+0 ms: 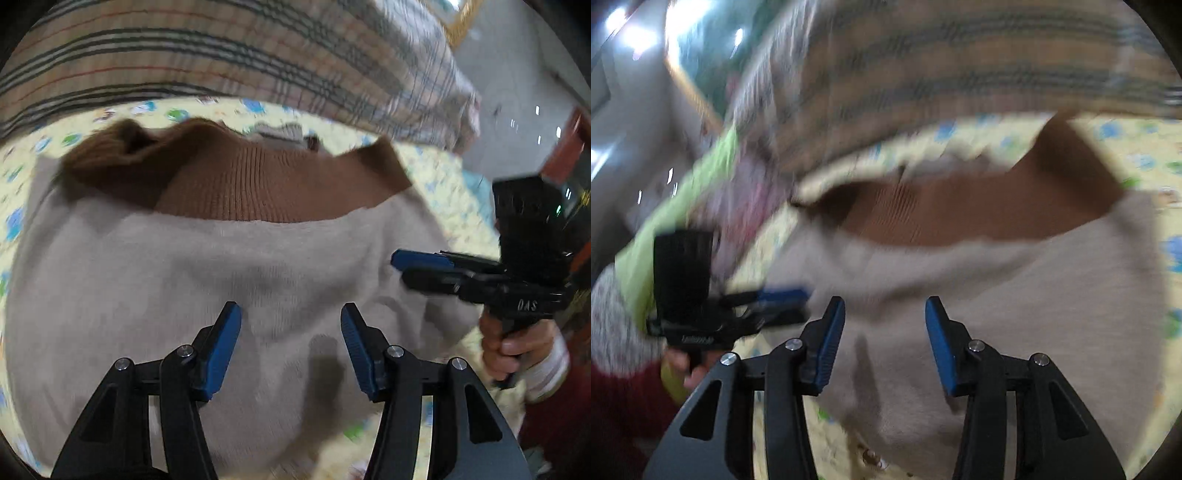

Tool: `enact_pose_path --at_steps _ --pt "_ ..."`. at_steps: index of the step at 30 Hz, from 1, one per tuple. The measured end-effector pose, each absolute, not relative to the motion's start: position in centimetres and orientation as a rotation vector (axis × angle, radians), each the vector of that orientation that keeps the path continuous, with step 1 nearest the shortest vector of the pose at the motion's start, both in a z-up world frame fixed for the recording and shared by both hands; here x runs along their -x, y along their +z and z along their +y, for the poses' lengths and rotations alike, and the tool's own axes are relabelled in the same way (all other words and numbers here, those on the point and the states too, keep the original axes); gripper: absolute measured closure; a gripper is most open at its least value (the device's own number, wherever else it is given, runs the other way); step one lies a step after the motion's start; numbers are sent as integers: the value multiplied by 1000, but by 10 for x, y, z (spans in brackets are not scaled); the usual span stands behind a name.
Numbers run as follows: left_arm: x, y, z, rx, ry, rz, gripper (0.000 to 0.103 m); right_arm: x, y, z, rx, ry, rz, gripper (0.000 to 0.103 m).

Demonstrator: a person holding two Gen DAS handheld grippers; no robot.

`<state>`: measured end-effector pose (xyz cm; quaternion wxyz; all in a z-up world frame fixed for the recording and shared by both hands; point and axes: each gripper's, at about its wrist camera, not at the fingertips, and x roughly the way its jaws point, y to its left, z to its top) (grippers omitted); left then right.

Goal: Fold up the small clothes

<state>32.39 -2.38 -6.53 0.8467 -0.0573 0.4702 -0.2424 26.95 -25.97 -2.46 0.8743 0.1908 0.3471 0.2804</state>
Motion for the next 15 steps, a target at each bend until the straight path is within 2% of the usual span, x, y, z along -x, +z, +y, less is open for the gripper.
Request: enact_pose_path --at_steps 2,4,6,7,8,10,13,15 --pt "-348 -75 -19 128 -486 1020 62 -294 -38 -251 -357 591 830 59" --pt "-368 -73 -7 124 -477 993 65 -312 -43 -254 -339 565 853 63" --pt "-390 -76 8 146 -437 1013 83 -334 -45 -269 -338 469 850 64" --pt "-399 -76 17 177 -431 1009 87 -342 -46 -280 -360 411 839 66" --pt "-405 -74 24 190 -412 991 87 -351 -47 -296 -406 355 816 75" --pt "-418 -67 37 129 -244 942 90 -357 -49 -315 -462 268 759 81" --pt "-438 -67 70 185 -144 903 89 -357 -53 -345 -535 108 659 82" --pt "-440 -68 93 255 -81 881 92 -349 -58 -364 -641 56 612 91"
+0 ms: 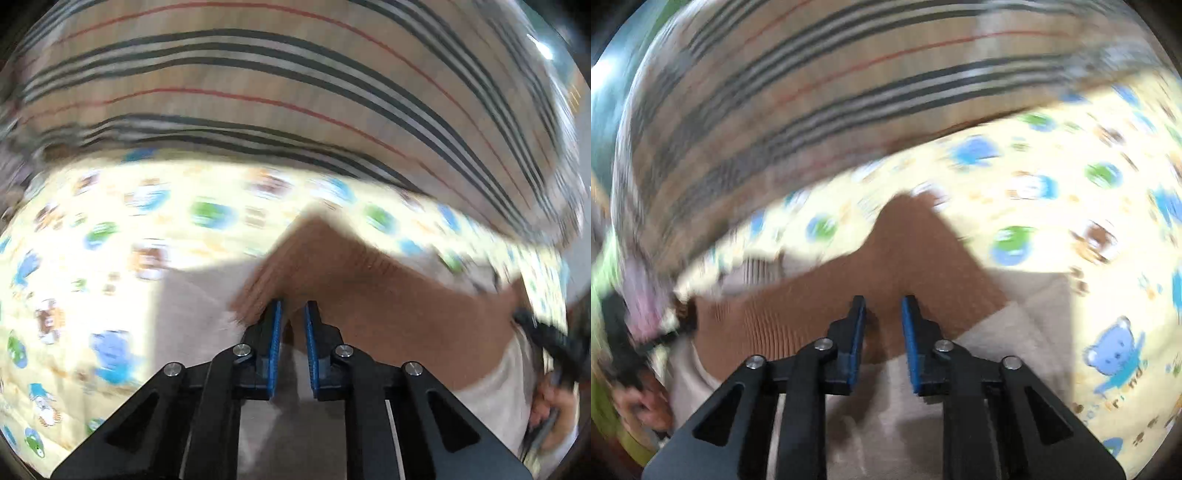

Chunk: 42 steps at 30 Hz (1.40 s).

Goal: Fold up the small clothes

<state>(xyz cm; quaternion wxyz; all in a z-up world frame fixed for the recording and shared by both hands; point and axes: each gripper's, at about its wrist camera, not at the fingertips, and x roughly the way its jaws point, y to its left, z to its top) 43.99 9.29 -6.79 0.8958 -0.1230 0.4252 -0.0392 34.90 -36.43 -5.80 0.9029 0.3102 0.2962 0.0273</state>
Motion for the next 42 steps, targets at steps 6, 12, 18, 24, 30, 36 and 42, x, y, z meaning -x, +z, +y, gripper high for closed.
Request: enact_pose_path --at_steps 6,12,18,24,30,36,42 --pt "-407 -63 113 292 0 811 94 -310 -49 -379 -674 -128 528 90" --pt "-354 -40 110 302 21 767 54 -264 -29 -353 -668 -20 516 90" --pt "-312 -42 59 292 -147 824 50 -285 -8 -282 -562 290 600 89" --pt "-300 -71 66 313 -94 875 46 -353 -21 -206 -434 538 856 89" --pt "-287 -84 105 316 30 874 58 -412 -34 -224 -529 304 779 98" --pt "-266 -82 121 345 65 877 45 -376 -1 -233 -541 219 593 94" --pt "-228 -78 125 450 76 891 39 -292 3 -243 -544 292 566 93"
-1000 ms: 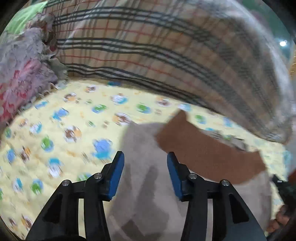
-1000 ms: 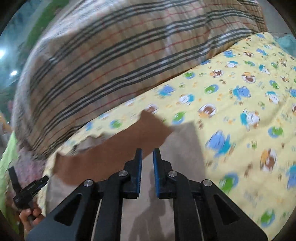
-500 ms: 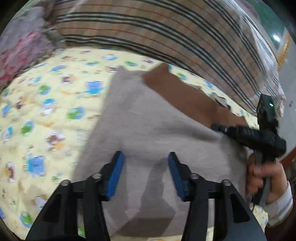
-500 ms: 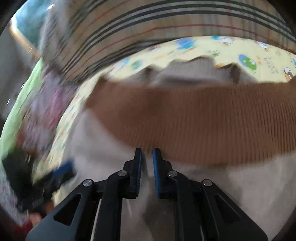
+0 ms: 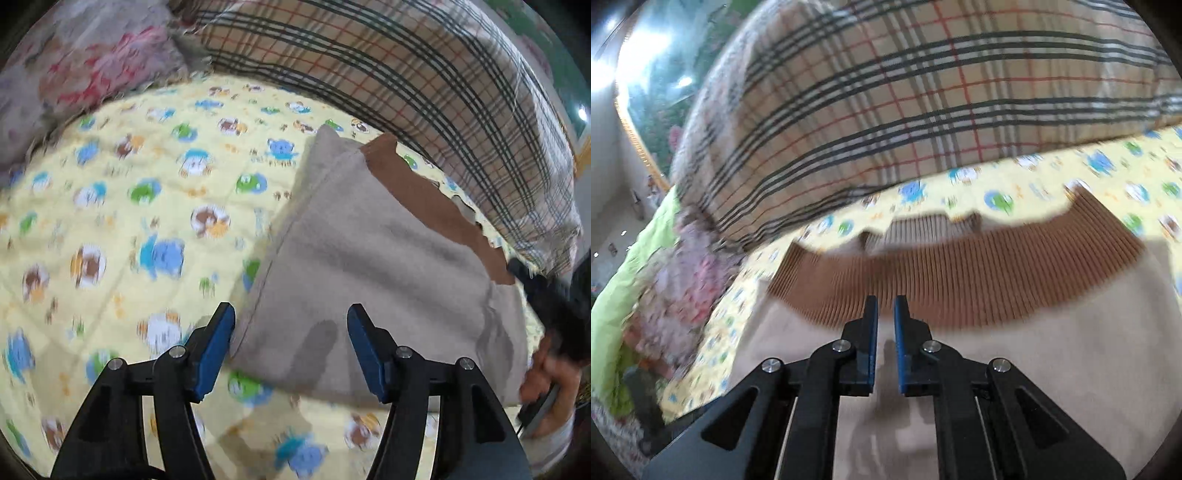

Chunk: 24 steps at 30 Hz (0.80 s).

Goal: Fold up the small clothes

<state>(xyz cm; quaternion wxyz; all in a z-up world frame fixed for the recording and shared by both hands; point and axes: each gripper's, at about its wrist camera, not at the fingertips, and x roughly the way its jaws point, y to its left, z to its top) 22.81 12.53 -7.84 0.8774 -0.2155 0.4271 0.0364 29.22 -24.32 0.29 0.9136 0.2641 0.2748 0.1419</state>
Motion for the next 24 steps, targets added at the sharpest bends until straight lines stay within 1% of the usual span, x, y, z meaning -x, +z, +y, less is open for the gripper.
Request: enact_pose_path --at_steps 7,14,17,21,24 --pt "-187 -73 113 486 53 911 39 -219 -33 -262 -574 266 634 93" --pt "-171 -87 110 557 45 961 38 -176 -76 -322 -621 14 708 93" --pt "-168 -94 110 593 52 976 38 -149 -82 -348 -745 21 622 93" --pt "-171 -97 110 636 49 962 32 -125 -73 -348 -775 96 475 93" --pt "-181 -99 110 651 55 956 32 -120 -65 -331 -738 206 397 91"
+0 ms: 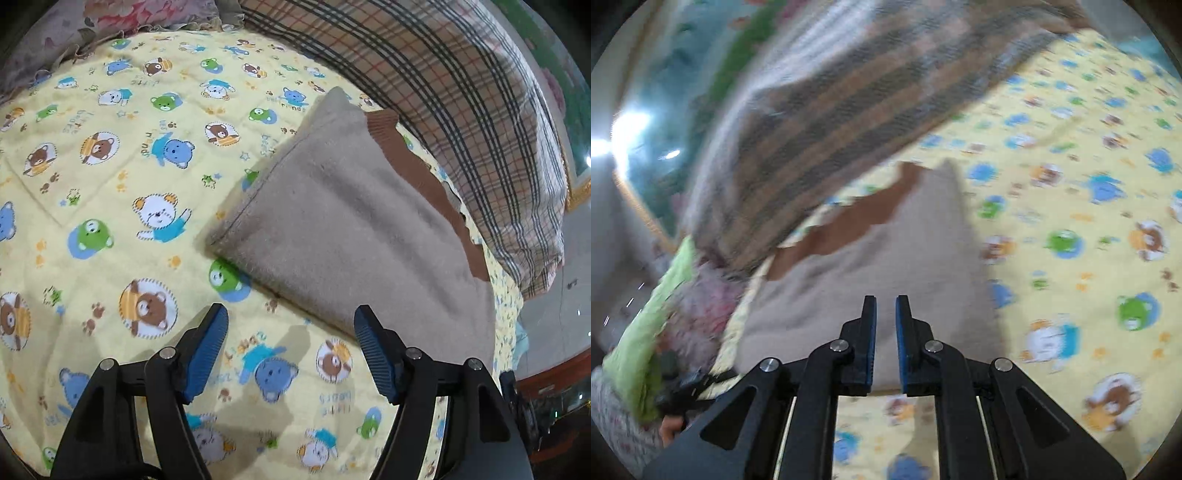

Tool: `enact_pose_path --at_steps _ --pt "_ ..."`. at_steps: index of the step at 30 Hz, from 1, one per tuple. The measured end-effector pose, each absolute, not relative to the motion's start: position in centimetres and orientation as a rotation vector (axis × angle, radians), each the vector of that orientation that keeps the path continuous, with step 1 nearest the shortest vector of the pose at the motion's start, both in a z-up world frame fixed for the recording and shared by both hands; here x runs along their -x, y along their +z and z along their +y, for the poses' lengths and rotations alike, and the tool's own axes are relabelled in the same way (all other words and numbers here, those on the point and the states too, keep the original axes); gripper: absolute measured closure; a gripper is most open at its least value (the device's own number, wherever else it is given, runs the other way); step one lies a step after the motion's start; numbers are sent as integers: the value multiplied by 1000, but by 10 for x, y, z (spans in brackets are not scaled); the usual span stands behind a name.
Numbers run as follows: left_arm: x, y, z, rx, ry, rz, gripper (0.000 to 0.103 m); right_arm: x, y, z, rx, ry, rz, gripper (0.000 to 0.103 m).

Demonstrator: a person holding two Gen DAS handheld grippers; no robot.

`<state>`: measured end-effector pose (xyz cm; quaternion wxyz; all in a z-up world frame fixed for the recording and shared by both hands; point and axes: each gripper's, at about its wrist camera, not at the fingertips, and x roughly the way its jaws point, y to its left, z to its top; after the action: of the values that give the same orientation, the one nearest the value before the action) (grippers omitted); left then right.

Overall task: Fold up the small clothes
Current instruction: 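Grasp the folded sweater edge with the left gripper and lift it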

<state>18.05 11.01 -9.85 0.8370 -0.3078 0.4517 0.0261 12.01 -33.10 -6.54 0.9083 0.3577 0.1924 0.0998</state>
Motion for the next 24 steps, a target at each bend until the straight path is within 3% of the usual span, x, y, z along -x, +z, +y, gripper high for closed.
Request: enact_pose_path --at_steps 11,13,15,18,24 --pt "-228 -106 117 706 95 851 34 -124 -76 -311 -695 349 383 76" --pt "-236 -106 116 702 103 835 43 -124 -78 -312 -702 343 383 75" --pt "-242 -107 115 702 96 835 78 -124 -79 -310 -701 344 392 75" --pt "-251 -104 109 692 89 844 93 -126 -80 -306 -684 344 408 74" --pt "-253 -64 79 554 54 774 96 -126 -83 -307 -694 350 401 74"
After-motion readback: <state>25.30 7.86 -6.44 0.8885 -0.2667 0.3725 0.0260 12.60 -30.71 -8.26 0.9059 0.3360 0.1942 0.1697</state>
